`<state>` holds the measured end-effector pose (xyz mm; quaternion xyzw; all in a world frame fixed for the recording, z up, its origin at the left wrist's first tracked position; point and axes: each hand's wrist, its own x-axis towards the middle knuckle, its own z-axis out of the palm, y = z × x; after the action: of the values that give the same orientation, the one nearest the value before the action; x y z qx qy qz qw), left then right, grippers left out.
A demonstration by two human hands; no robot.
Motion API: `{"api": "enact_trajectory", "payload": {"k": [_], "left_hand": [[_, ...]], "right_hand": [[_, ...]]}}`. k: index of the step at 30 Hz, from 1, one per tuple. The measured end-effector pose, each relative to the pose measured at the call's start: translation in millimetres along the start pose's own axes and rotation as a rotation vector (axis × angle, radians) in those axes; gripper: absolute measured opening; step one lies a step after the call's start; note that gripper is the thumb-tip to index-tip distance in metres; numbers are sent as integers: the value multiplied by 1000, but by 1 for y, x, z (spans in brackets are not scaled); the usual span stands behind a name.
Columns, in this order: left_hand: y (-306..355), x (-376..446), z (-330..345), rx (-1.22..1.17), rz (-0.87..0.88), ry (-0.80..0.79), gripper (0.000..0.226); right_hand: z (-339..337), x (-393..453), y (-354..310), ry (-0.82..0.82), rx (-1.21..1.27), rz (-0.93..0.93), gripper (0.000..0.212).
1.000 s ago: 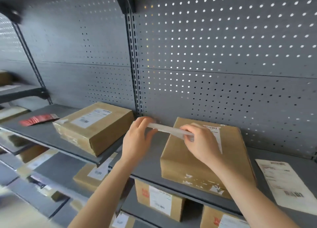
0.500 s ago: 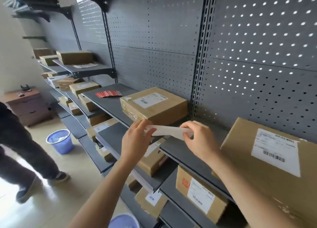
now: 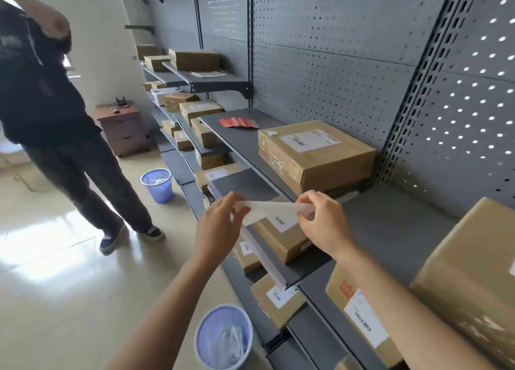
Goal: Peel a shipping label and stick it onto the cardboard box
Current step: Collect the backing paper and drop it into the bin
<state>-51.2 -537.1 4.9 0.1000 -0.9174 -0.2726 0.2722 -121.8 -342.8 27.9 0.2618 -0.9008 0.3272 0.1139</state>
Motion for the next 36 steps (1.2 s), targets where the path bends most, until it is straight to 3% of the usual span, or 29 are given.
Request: {"api": "enact_trajectory", "payload": {"k": [12,24,32,36], "left_hand": [[-73,-57,21,-16,-218,5,18],[-159,-124,71,28,-562,-163,18],[-248,-174,144,125,-594,-265,37],[-299,-196,194,118,-589,-282,35]], "right_hand": [[87,-17,0,-223,146,45,8],[212,-56,32,-425,232,241,2],[332,-101,87,-430,224,325,12],[404,-127,125,-435,191,352,11]]}}
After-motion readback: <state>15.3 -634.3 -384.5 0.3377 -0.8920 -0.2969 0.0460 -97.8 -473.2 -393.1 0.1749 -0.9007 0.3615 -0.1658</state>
